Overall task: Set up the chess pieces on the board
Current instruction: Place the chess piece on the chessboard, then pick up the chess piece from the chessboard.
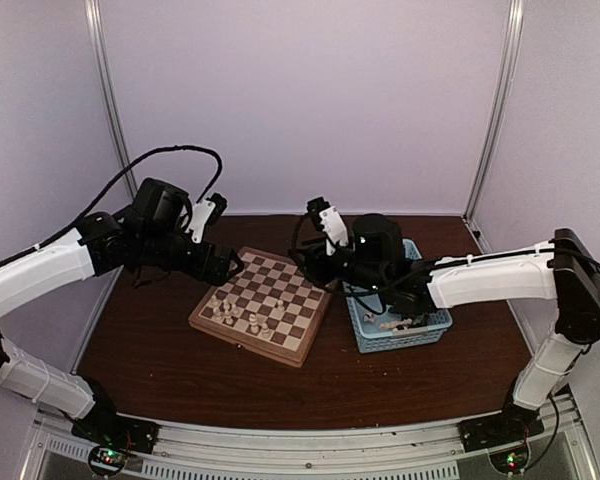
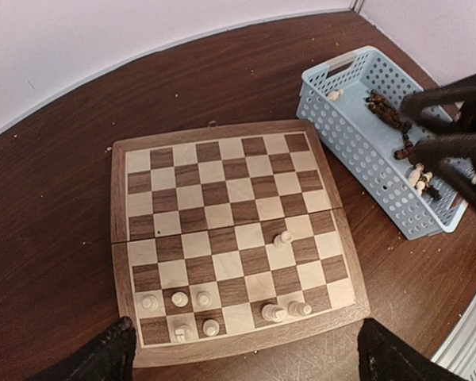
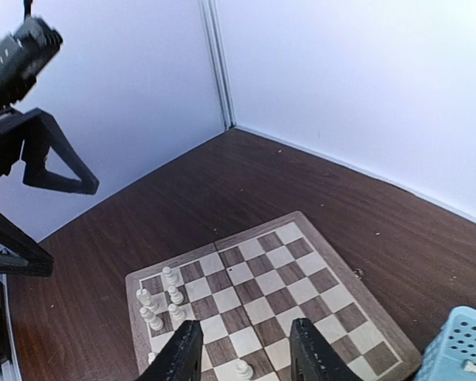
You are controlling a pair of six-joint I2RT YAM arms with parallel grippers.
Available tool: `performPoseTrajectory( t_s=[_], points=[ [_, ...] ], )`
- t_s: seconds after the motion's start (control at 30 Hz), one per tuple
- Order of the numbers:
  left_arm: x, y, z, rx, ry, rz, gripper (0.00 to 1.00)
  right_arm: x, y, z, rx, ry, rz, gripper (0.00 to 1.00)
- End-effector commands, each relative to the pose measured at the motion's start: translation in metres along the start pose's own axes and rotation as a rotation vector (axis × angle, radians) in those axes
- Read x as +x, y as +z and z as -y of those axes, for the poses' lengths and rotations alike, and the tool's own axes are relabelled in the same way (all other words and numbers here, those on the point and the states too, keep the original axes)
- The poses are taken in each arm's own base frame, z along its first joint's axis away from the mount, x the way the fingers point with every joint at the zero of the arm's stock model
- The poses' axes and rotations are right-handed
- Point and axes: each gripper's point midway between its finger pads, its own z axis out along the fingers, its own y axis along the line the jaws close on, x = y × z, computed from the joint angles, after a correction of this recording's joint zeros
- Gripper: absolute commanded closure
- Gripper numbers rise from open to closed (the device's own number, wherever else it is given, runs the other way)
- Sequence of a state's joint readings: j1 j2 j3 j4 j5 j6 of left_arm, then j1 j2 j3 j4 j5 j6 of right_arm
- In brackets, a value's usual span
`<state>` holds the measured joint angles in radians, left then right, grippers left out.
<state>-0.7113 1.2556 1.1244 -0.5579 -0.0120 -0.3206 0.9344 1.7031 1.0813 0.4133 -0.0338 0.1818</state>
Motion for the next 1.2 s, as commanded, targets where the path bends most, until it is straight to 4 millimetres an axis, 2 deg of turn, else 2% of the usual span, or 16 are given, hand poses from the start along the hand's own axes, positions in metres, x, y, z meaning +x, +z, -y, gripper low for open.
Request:
performPoseTrajectory(
  t_s=[0.0,0.13,0.2,0.37,0.5,0.6,0.67,0.77,0.87,1.03,1.17],
  points=[
    [-0.006,0.009,-0.007,-0.044,0.008,-0.041,0.03,0.013,-0.021,0.05,0.15,-0.054,-0.084,0.59],
    [0.001,0.029,-0.001,-0.019,0.009,-0.138,0.07,0.011,-0.039,0.089,0.207,-0.068,-0.117,0.59],
    [0.004,0.042,0.009,0.031,-0.004,-0.187,0.1,0.007,-0.049,0.114,0.254,-0.081,-0.116,0.58],
    [0.011,0.072,0.014,0.048,-0.023,-0.269,0.21,0.012,-0.061,0.147,0.328,-0.031,-0.087,0.55],
    [0.015,0.097,0.015,0.043,-0.032,-0.328,0.25,0.026,-0.059,0.149,0.325,-0.034,-0.095,0.45],
    [0.016,0.114,0.018,0.043,-0.032,-0.355,0.29,0.036,-0.061,0.153,0.34,-0.002,-0.072,0.43],
    [0.019,0.125,0.018,0.034,-0.032,-0.379,0.33,0.039,-0.063,0.152,0.335,0.016,-0.046,0.42],
    [0.021,0.14,0.019,0.017,-0.026,-0.408,0.35,0.039,-0.067,0.147,0.303,0.024,-0.002,0.39],
    [0.023,0.151,0.024,0.017,-0.021,-0.419,0.35,0.039,-0.067,0.141,0.272,0.031,0.002,0.38],
    [0.032,0.164,0.032,-0.009,-0.013,-0.461,0.39,0.043,-0.069,0.145,0.29,0.038,0.01,0.38],
    [0.045,0.171,0.028,-0.084,0.006,-0.498,0.39,0.039,-0.073,0.144,0.288,0.038,0.028,0.37]
  ],
)
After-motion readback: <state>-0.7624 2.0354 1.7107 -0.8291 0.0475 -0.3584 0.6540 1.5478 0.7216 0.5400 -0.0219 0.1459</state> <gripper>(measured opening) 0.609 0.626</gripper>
